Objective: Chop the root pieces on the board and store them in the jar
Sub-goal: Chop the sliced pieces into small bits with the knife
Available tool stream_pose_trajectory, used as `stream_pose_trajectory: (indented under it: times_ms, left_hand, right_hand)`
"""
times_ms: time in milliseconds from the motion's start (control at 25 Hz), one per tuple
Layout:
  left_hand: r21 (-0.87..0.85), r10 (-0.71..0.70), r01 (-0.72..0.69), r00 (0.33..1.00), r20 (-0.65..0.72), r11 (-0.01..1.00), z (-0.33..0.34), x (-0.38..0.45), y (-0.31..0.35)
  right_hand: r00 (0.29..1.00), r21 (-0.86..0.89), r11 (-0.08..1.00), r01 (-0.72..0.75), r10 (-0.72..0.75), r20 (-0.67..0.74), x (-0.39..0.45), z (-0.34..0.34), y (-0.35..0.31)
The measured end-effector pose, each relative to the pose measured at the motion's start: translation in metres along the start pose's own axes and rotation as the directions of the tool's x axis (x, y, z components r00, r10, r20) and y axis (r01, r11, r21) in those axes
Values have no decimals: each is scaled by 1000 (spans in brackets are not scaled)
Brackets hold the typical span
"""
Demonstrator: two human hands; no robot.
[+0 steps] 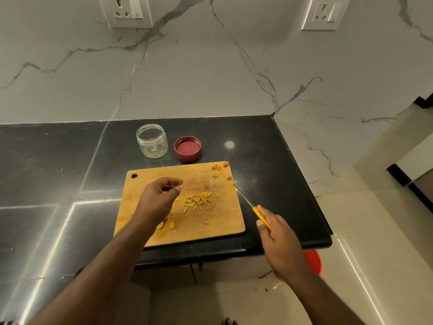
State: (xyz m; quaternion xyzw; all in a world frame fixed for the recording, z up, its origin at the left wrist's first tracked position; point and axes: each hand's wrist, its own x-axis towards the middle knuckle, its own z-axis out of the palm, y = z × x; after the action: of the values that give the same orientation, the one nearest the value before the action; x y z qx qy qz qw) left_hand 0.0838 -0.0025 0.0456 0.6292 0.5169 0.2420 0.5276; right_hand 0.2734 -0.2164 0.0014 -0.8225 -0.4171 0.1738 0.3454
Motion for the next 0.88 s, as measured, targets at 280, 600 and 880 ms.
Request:
stream_pose_trajectory:
  times_ms: [280, 600, 880]
  left_hand:
    - [0, 3, -3, 999, -46, 1000, -7, 1, -19]
    - [6, 21, -20, 997, -68, 1000, -8, 9, -23]
    - [88, 38, -34, 998, -46, 996, -7, 10, -32]
  right_hand:
    - [999, -124, 991, -50, 48, -14, 23, 11, -3]
    - [1000, -64, 998, 13, -13, -10, 9, 13, -7]
    - [999, -25, 1000, -2, 3, 46, 3, 13, -11]
